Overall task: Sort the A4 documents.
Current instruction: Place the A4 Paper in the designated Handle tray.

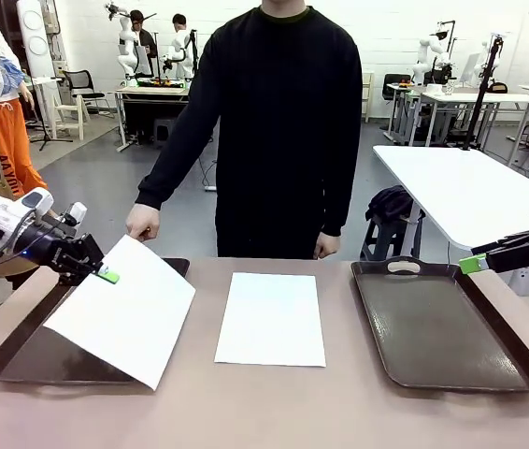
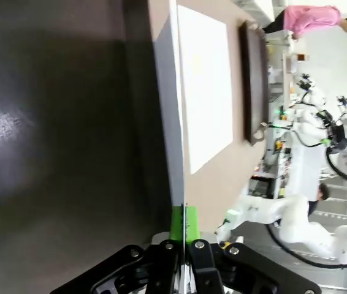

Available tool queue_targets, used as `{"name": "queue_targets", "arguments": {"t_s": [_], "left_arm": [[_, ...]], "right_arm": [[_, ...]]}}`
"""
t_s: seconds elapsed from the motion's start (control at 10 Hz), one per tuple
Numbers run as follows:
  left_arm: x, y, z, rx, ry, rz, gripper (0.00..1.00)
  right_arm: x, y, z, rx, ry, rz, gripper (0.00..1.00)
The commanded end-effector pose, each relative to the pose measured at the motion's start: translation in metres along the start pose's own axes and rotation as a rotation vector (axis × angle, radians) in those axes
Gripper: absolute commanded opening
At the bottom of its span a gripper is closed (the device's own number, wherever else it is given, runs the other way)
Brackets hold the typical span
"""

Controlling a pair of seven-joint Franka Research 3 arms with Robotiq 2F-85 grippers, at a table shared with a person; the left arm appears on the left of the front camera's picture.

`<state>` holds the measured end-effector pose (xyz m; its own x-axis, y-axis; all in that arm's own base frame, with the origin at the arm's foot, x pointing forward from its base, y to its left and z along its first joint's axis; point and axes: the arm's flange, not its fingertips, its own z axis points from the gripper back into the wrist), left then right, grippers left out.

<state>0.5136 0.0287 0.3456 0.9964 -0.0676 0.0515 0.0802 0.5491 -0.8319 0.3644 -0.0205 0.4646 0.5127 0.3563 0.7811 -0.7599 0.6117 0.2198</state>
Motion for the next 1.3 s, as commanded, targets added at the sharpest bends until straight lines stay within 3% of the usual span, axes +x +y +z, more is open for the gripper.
{"name": "queue_targets", "arguments": {"t_s": [0.0, 0.5, 1.2], "left_arm": [[0.002, 0.0, 0.013, 0.12, 0.003, -0.009, 0.01], [0.015, 0.03, 0.046, 0.334, -0.051, 0.094, 0.01], [0.03, 0.038, 0.031, 0.413, -0.074, 0.097, 0.01]], "right_arm": [[-0.001, -0.004, -0.004, 0.015, -0.031, 0.014, 1.0], [-0.001, -0.004, -0.004, 0.015, -0.031, 0.014, 1.0], [-0.001, -0.004, -0.004, 0.015, -0.031, 0.014, 1.0]]}}
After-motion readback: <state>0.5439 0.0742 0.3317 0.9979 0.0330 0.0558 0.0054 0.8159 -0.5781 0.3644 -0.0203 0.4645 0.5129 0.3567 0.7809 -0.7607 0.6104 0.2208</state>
